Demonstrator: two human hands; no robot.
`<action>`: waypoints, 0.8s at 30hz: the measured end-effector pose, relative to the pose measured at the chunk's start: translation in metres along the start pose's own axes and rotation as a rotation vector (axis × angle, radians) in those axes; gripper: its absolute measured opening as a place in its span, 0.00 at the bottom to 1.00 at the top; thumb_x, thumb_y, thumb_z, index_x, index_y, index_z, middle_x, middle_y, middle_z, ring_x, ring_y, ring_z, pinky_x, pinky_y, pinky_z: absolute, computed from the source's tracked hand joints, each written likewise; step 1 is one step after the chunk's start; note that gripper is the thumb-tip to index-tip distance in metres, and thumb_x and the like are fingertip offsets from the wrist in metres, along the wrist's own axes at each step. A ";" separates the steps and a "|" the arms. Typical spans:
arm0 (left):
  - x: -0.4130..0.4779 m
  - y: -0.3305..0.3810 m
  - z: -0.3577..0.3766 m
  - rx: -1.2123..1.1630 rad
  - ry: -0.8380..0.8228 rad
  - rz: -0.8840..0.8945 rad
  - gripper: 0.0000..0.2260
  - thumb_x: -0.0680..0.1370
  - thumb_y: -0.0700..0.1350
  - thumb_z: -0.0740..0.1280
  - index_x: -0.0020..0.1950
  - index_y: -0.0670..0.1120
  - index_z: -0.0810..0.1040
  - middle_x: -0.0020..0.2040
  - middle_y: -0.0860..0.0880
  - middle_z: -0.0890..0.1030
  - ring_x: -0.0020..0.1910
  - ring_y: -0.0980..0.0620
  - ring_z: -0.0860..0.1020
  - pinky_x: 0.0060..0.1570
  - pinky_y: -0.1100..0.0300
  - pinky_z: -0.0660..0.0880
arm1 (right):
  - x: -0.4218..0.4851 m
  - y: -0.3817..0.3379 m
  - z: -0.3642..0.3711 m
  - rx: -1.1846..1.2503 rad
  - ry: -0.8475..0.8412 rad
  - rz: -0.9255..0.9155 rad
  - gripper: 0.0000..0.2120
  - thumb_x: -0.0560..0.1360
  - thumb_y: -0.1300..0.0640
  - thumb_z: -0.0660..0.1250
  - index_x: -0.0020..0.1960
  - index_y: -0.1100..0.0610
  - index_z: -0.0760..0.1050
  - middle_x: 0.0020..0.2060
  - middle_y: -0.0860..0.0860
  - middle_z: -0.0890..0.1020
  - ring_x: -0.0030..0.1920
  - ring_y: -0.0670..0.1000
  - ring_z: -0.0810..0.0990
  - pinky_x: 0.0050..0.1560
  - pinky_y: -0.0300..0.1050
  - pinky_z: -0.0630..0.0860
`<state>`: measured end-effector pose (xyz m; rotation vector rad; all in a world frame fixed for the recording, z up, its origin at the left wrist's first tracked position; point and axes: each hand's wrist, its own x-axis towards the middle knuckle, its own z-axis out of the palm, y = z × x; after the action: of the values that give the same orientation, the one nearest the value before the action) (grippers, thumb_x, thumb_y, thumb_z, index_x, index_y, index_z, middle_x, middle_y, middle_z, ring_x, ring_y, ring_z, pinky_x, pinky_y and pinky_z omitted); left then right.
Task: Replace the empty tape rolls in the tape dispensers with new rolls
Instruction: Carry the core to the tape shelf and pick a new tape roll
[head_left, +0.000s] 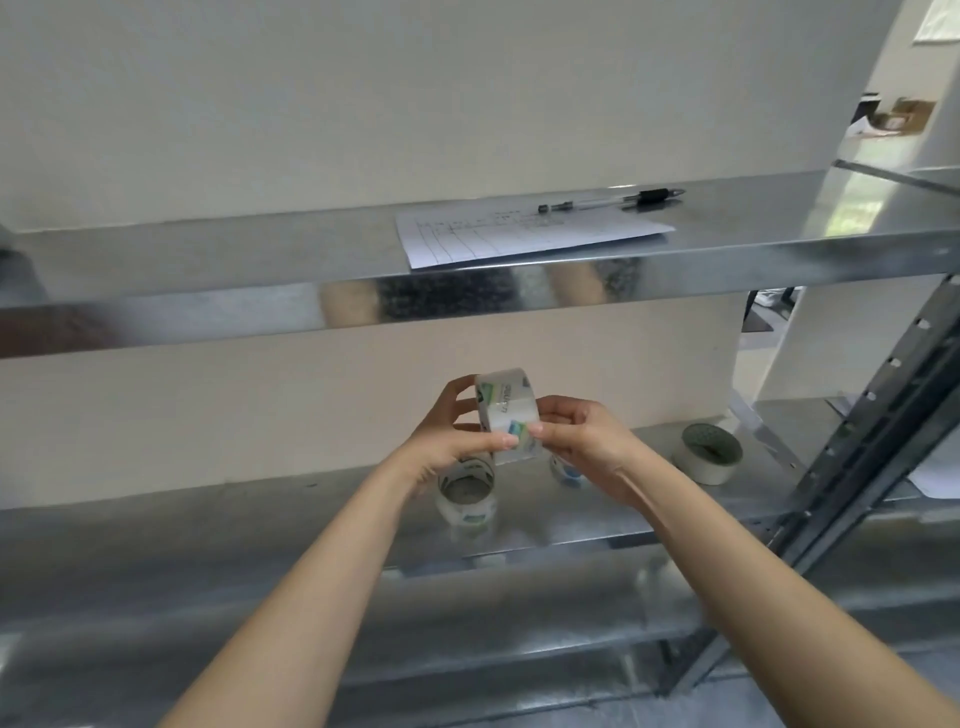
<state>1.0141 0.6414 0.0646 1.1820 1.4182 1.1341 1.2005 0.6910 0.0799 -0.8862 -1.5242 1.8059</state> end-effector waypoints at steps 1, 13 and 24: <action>-0.004 0.002 -0.004 -0.001 0.007 0.007 0.46 0.55 0.49 0.80 0.69 0.55 0.63 0.65 0.48 0.74 0.59 0.48 0.77 0.54 0.52 0.77 | 0.001 -0.003 0.004 0.001 -0.017 -0.005 0.08 0.75 0.71 0.64 0.51 0.63 0.77 0.46 0.58 0.83 0.45 0.51 0.82 0.47 0.36 0.80; -0.091 -0.006 -0.125 0.019 0.250 0.043 0.42 0.56 0.44 0.81 0.66 0.58 0.66 0.64 0.50 0.74 0.59 0.52 0.77 0.53 0.55 0.79 | 0.036 -0.010 0.132 -0.054 -0.255 0.033 0.05 0.73 0.61 0.70 0.48 0.61 0.82 0.47 0.61 0.85 0.46 0.57 0.83 0.54 0.48 0.78; -0.285 -0.041 -0.280 -0.022 0.660 -0.051 0.42 0.55 0.45 0.82 0.64 0.60 0.66 0.68 0.52 0.72 0.65 0.53 0.73 0.66 0.51 0.71 | 0.036 0.012 0.374 -0.010 -0.747 0.100 0.04 0.74 0.66 0.68 0.43 0.60 0.81 0.38 0.55 0.84 0.35 0.49 0.82 0.43 0.38 0.79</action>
<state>0.7604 0.3311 0.0893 0.7708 1.8990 1.5827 0.8774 0.5008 0.1067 -0.2825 -1.9410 2.3558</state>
